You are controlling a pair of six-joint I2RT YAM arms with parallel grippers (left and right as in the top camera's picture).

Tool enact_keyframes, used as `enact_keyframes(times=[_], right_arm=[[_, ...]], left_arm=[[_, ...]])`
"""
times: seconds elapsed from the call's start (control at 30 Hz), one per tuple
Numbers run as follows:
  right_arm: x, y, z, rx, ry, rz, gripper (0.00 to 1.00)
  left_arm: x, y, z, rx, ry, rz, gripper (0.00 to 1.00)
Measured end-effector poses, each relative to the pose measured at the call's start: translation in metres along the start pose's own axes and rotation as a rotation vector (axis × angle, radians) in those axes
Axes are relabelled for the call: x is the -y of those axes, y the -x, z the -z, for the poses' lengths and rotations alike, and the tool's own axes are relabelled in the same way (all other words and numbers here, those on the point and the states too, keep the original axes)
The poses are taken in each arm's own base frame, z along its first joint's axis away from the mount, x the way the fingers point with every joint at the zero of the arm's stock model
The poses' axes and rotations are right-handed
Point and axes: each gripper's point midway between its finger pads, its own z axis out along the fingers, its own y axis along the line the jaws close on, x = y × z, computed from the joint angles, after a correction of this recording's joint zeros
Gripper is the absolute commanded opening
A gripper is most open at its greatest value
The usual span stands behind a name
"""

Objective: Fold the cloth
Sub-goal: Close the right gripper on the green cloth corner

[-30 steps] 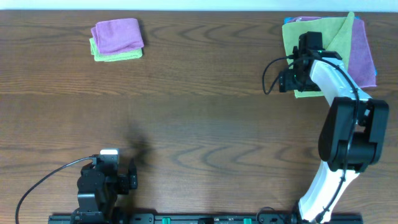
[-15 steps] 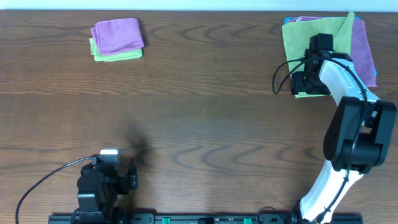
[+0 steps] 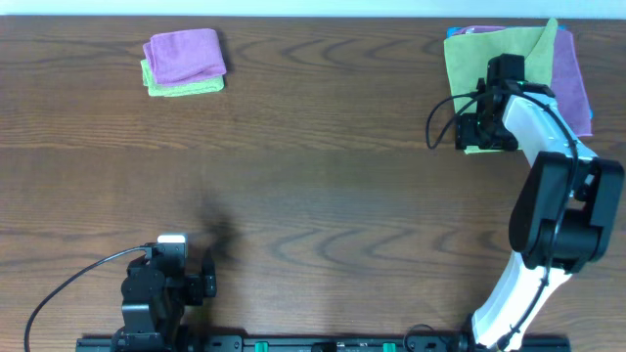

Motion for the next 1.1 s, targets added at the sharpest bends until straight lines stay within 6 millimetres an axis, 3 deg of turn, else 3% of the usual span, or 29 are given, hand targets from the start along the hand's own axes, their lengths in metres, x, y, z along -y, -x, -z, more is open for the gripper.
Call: enact_keyframes(times=[0.23,0.57,0.93,1.1], right_arm=[[-0.006,-0.014,-0.011,-0.027,0.027,0.004,0.67],[-0.01,-0.006,-0.013,0.015,0.045,-0.002,0.65],[-0.014,-0.001,-0.014,0.037,0.066,-0.001,0.41],[-0.014,-0.001,-0.015,0.039,0.067,-0.001,0.37]], left_arm=[[0.0,0.0,0.0,0.0,0.0,0.0,0.95],[0.0,0.0,0.0,0.0,0.0,0.0,0.95],[0.0,0.0,0.0,0.0,0.0,0.0,0.95],[0.0,0.0,0.0,0.0,0.0,0.0,0.95]])
